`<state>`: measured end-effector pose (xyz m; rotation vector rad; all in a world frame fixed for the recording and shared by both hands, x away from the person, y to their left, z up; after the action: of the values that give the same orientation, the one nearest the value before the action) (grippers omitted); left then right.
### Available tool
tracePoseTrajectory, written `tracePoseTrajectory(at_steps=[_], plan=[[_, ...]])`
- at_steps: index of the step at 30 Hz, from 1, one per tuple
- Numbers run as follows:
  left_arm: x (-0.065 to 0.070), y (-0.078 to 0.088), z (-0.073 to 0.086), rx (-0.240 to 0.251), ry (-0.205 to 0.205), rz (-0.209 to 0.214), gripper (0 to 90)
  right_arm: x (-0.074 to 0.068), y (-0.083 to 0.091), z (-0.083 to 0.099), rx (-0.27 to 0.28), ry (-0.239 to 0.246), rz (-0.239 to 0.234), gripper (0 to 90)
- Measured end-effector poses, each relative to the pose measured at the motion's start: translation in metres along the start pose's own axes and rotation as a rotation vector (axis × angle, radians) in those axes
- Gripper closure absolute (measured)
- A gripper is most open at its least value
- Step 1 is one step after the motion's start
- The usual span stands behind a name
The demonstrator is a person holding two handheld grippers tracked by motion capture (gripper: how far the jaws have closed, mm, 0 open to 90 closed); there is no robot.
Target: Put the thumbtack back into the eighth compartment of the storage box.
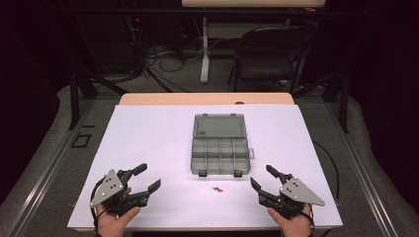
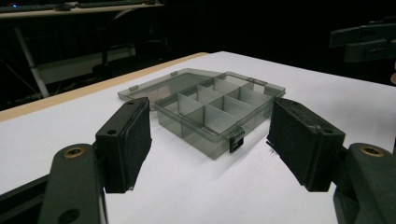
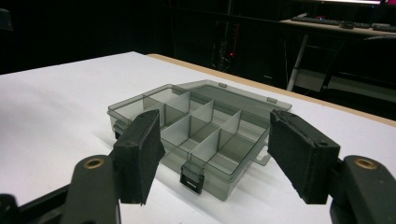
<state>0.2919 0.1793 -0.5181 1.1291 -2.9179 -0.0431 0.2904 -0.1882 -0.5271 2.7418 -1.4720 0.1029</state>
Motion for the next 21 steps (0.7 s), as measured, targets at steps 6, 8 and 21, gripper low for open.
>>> tracePoseTrajectory(at_steps=[6,8,21], plan=[[0.0,-0.001,0.002,-0.012,-0.004,-0.001,29.8,-0.001,-0.003,0.005,-0.042,0.0,-0.011,35.2],[0.001,-0.001,0.004,-0.018,-0.004,0.002,29.8,-0.002,-0.003,0.005,-0.045,-0.001,-0.013,35.7],[-0.003,0.0,0.009,-0.038,0.02,-0.012,30.0,-0.015,-0.013,0.015,-0.153,0.004,-0.064,35.7]])
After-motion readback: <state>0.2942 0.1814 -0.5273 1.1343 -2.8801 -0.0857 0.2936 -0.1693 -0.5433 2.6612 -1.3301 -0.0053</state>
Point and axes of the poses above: each handheld gripper's, and its own axes: y roughly backward along the jaws, z roughly out of its underside, x roughly to its right, the point moved 7 cm from there along -y, roughly forward along the jaws, and after that the axes turned 11 degrees about x, right-handed, at the moved point
